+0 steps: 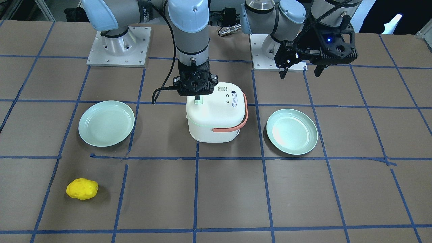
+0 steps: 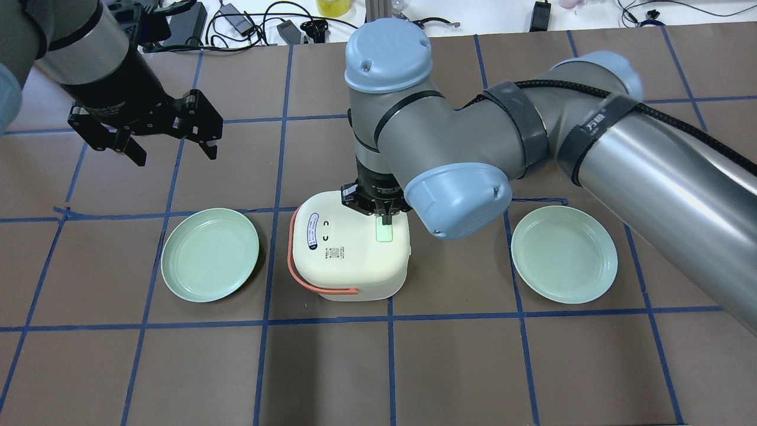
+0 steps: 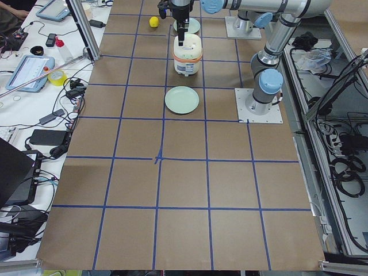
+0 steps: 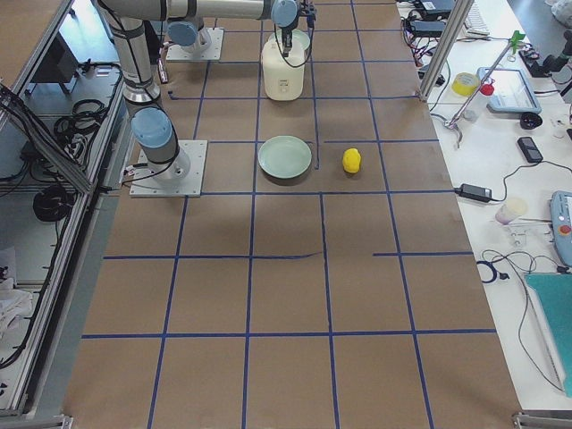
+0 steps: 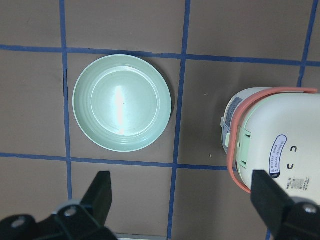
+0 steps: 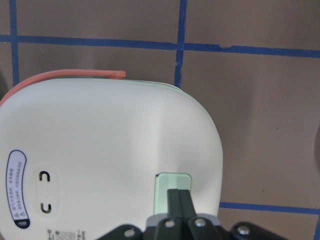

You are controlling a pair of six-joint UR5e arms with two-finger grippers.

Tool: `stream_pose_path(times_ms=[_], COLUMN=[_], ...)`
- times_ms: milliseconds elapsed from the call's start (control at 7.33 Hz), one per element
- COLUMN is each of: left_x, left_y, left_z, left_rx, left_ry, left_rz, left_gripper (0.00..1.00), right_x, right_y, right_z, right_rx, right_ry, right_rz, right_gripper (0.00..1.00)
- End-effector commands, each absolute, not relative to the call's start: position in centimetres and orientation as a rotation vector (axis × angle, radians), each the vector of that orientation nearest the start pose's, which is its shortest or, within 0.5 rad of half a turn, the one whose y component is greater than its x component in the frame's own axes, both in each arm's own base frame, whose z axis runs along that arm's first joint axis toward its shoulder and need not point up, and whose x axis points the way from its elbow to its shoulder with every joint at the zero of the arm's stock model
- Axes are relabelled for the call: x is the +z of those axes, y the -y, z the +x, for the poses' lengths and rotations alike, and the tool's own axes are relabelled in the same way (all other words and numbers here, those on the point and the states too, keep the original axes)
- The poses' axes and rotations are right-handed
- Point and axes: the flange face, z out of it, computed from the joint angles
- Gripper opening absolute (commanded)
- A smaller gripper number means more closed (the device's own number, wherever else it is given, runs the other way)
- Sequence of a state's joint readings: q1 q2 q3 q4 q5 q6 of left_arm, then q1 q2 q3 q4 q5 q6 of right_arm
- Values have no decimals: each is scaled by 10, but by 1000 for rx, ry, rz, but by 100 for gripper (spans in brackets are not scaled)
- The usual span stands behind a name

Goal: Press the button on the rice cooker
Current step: 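Press down on the rice cooker's lid button with the right gripper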

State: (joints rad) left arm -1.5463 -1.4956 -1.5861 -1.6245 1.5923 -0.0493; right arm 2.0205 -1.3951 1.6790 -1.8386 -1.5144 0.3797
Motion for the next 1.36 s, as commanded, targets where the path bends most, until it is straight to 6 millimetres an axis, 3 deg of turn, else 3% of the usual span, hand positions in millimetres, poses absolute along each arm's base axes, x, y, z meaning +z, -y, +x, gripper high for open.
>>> stream_pose_path(times_ms=[0, 545, 818, 955, 1091, 1227], left_x=[511, 511, 511, 511, 511, 511], left_y=[463, 463, 463, 463, 463, 463], left_z=[-120, -120, -120, -120, -120, -120], left_rx=[-10, -10, -10, -10, -10, -10], left_ry=[-3118, -3118, -3118, -3118, -3118, -3118], left_rz=[-117, -115, -115, -115, -115, -117], left_gripper=[100, 100, 100, 100, 100, 100], right_x=[362, 356, 383, 420, 445, 458], right_y=[428, 426, 432, 434, 434, 447], right_z=[368, 369, 367, 355, 336, 318], right_rx=[50, 65, -19, -136, -146, -148], right_ry=[-3104, -3113, -3112, -3158, -3185, -3179], right_rz=[-128, -142, -153, -135, -96, -48], right_gripper=[0, 0, 0, 26, 99, 100])
